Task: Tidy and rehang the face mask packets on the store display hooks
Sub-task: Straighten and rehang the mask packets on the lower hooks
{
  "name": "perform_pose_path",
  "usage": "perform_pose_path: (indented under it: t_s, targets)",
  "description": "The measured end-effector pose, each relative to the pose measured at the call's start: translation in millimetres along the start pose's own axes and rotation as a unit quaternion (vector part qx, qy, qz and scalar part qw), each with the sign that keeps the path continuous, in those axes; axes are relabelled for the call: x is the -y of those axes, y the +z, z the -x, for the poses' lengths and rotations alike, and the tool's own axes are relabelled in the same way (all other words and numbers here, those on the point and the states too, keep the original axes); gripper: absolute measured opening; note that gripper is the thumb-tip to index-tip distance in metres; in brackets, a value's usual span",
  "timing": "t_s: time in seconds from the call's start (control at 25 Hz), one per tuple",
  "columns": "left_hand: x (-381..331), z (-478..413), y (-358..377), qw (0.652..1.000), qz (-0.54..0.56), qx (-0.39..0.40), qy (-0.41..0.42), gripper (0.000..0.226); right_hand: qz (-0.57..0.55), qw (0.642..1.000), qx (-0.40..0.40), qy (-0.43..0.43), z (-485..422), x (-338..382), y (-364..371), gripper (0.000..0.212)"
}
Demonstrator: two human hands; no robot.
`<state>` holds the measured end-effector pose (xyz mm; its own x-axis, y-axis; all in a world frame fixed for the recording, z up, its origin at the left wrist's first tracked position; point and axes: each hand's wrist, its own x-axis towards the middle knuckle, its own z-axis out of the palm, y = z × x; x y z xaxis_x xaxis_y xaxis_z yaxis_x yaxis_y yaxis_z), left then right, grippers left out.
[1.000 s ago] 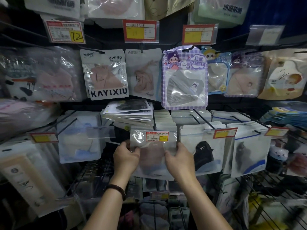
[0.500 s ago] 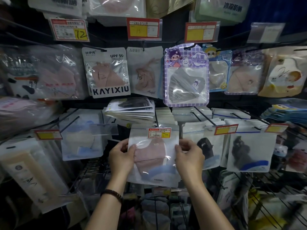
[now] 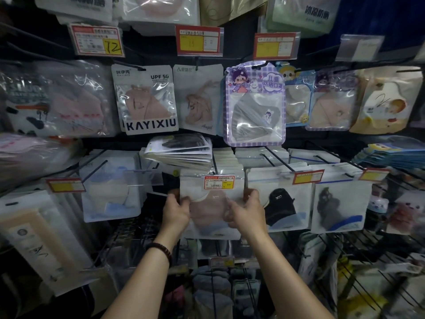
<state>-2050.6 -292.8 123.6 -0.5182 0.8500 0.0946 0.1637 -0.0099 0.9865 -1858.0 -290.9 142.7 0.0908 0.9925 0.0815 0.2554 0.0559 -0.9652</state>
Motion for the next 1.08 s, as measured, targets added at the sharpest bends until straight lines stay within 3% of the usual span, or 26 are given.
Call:
perform_pose_path:
  t_s: [0.2, 0.36, 0.6, 0.88, 1.08]
  targets:
    - [-1, 10, -7, 0.997, -0.018, -0.062, 0.048, 0.028, 0.047, 0.997, -0.040, -0.040, 5, -3, -3, 0.030]
    - [-10, 29, -16, 0.995, 0.071, -0.063, 0.009, 0.029, 0.013, 0.992, -0.106, -0.070, 17, -3, -12, 0.008]
    - [-25, 57, -27, 0.981, 0.180, -0.058, -0.042, 0.030, -0.151, 0.979, -0.110, -0.080, 27, -13, -21, 0.013]
    - [-10, 93, -29, 0.954, 0.285, -0.041, -0.080, 0.030, -0.224, 0.966, -0.105, -0.071, 54, -28, -35, 0.015]
    - [11, 115, -22, 0.938, 0.334, 0.014, -0.088, 0.031, -0.222, 0.971, -0.069, -0.061, 74, -31, -48, 0.017]
